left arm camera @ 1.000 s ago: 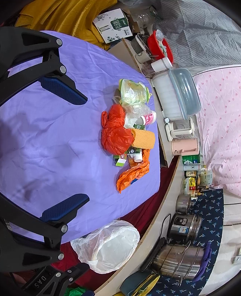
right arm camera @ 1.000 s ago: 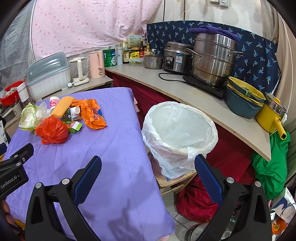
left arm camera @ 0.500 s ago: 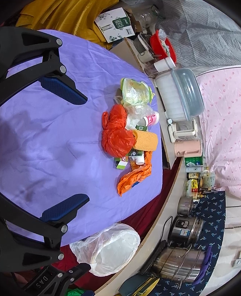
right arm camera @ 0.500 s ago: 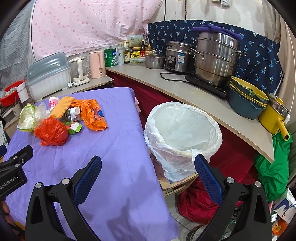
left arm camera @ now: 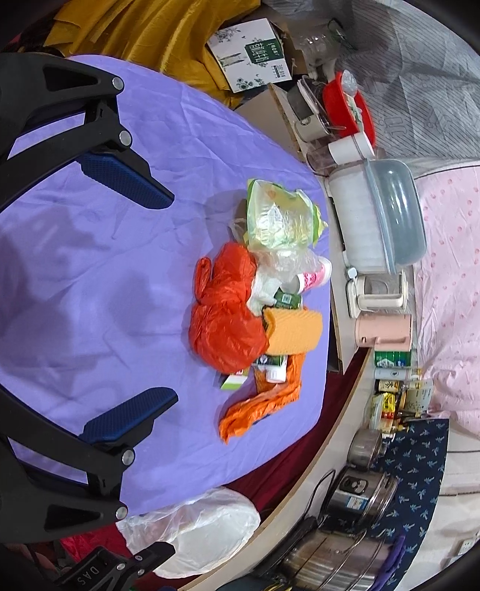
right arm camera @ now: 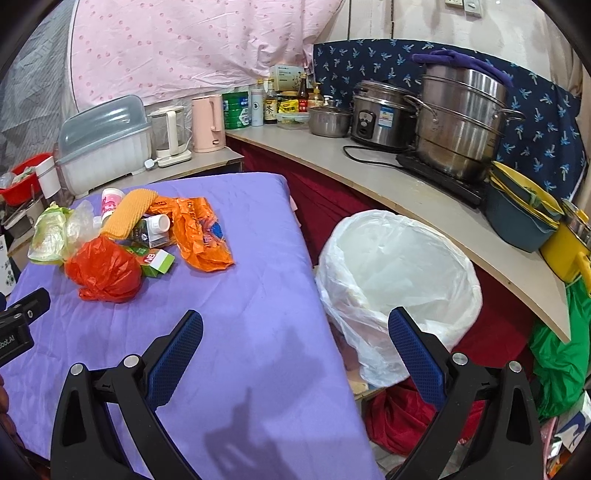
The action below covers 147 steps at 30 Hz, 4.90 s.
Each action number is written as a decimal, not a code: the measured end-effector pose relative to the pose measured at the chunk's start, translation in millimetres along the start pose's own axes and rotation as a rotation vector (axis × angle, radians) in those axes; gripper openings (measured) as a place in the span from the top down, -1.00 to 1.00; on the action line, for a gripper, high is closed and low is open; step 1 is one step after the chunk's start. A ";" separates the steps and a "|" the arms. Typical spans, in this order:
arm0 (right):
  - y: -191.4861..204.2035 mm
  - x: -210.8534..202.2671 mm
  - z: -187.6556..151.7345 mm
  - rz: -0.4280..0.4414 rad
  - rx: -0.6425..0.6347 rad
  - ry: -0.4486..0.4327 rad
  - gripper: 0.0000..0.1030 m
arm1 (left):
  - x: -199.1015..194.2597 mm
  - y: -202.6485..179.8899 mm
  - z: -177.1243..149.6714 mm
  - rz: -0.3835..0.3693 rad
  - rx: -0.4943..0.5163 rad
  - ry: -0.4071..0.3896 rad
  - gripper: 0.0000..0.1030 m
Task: Collect trash
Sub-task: 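Grasp the orange plastic bag with the right gripper while the left gripper grasps the red bag, then carry the orange bag and red bag over the white trash bin with both grippers, then open both grippers to drop the bags into the bin, then withdraw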
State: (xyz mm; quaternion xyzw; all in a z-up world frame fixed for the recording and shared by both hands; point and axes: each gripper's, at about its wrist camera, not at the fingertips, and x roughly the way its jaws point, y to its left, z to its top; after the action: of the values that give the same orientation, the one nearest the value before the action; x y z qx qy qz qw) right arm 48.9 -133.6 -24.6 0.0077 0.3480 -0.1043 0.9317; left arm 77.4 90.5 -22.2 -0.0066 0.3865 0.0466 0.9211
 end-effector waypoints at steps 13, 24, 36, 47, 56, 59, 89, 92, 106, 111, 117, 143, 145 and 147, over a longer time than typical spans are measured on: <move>56.9 96.4 33.5 0.140 0.017 0.055 -0.78 | 64.5 10.2 30.5 -0.026 -0.068 0.038 -0.80; 97.8 157.3 47.5 0.167 -0.034 0.087 -0.36 | 110.2 -0.3 43.1 -0.068 -0.080 0.082 -0.53; 105.4 173.8 35.4 0.216 -0.031 0.148 0.70 | 108.6 -12.0 43.6 -0.144 -0.059 0.106 0.67; 73.9 124.7 34.7 0.234 0.037 0.092 0.72 | 67.3 -1.4 38.1 -0.161 -0.080 0.076 0.95; 39.4 73.8 41.4 0.219 0.093 0.009 0.72 | 13.2 -3.7 40.2 -0.201 -0.065 -0.004 0.97; 25.8 60.7 44.9 0.209 0.112 -0.019 0.72 | -1.9 -11.3 42.7 -0.222 -0.053 -0.027 0.97; -164.8 63.7 11.0 0.007 0.342 -0.020 0.72 | -35.8 -252.6 63.0 -0.619 0.220 -0.063 0.97; -176.5 68.7 11.3 -0.003 0.348 -0.015 0.72 | -26.6 -270.9 61.2 -0.642 0.235 -0.049 0.97; -186.0 90.0 14.3 -0.032 0.319 0.016 0.71 | 20.3 -306.0 52.0 -0.674 0.253 0.048 0.97; -182.7 99.1 12.6 -0.034 0.315 0.033 0.69 | 36.6 -306.1 50.3 -0.668 0.237 0.076 0.96; -184.2 104.7 13.3 -0.033 0.322 0.037 0.58 | 41.6 -314.4 52.2 -0.683 0.242 0.076 0.96; -138.6 44.0 38.4 -0.023 0.294 -0.084 -0.19 | 17.5 -206.3 84.6 -0.524 0.086 -0.063 -0.08; -123.9 39.5 41.1 -0.018 0.269 -0.090 -0.21 | 16.0 -191.1 84.6 -0.498 0.073 -0.065 -0.08; -111.2 36.0 43.0 -0.003 0.252 -0.090 -0.21 | 13.9 -171.8 84.1 -0.461 0.059 -0.071 -0.08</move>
State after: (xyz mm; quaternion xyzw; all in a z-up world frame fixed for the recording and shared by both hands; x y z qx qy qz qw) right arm 81.0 -253.0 -8.9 0.1194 0.2901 -0.1489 0.9378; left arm 162.6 -75.3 22.7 -0.0663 0.3433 -0.1760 0.9202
